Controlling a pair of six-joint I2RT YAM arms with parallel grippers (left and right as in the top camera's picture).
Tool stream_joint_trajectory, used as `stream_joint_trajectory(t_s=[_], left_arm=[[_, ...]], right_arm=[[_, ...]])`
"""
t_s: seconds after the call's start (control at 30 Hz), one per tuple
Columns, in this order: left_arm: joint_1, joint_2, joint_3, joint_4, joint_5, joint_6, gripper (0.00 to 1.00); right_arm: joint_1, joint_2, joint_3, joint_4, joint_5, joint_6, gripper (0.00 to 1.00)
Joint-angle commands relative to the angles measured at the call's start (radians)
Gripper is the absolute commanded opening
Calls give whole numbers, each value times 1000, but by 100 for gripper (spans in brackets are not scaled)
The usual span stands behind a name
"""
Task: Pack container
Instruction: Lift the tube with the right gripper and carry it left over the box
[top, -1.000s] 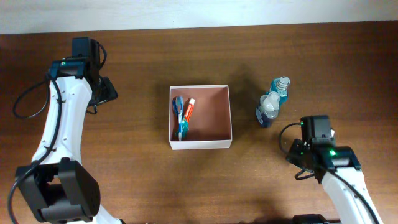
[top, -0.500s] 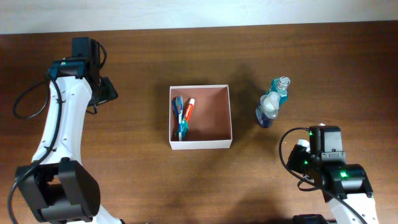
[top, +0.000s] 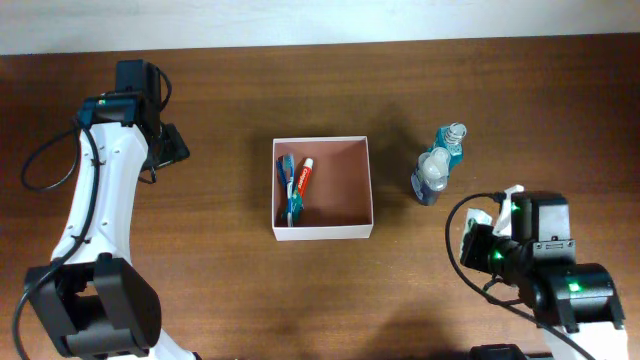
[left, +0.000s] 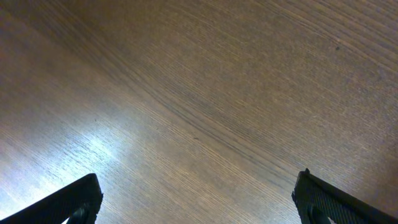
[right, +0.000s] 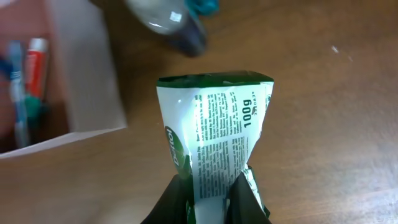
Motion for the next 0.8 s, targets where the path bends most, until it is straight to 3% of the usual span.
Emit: stream_joint_trajectory(t_s=[0.0, 0.4, 0.77], left_arm=[[2, -4, 8, -2, 2, 5, 99], [2, -4, 8, -2, 2, 5, 99], [2, -4, 8, -2, 2, 5, 99]], right_arm=[[73, -13, 86, 1, -49, -19, 12], [375, 28, 161, 164, -51, 116, 12], [572, 298, 161, 463, -56, 175, 12]])
